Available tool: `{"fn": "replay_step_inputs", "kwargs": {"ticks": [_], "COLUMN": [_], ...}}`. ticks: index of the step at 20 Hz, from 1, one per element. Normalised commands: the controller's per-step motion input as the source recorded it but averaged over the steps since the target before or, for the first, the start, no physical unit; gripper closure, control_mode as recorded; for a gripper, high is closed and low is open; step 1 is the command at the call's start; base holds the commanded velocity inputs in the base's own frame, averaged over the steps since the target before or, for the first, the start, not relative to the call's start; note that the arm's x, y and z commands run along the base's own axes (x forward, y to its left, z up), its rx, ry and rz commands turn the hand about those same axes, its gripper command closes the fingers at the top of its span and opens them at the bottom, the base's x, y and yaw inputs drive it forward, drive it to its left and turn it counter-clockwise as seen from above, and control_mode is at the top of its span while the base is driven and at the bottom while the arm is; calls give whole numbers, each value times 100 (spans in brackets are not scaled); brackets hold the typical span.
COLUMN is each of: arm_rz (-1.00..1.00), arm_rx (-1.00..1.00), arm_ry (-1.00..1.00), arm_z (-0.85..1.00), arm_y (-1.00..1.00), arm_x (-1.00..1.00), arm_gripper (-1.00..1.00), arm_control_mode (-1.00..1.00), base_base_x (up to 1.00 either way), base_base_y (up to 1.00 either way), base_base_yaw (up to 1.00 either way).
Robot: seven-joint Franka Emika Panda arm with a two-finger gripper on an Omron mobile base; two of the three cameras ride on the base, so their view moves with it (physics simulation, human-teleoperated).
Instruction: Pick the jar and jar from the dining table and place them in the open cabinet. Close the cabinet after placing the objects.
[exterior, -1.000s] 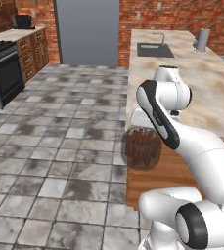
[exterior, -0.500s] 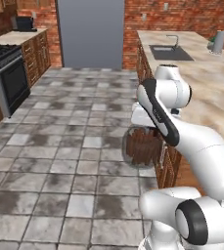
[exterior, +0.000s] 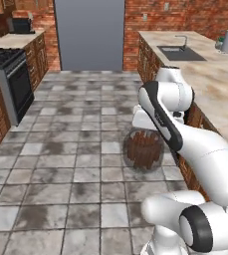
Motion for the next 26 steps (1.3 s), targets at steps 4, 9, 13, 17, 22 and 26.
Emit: {"fn": "replay_step_inputs", "kwargs": {"ticks": [4,9,13,17,22,26], "arm_rz": [0,0,0,0,0,0], "arm_rx": [0,0,0,0,0,0], "arm_ry": [0,0,0,0,0,0], "arm_z": [0,0,0,0,0,0], "arm_y": [0,0,0,0,0,0], "arm_x": [0,0,0,0,0,0], "arm_gripper": [100,100,100,100,100,100], "arm_control_mode": [100,100,100,100,100,100], "base_base_x": [65,84,100,100,100,100], "base_base_y": [100,100,87,59,8,-10], "base_base_yaw": [-35,-41,-42,-40,0,44]}}
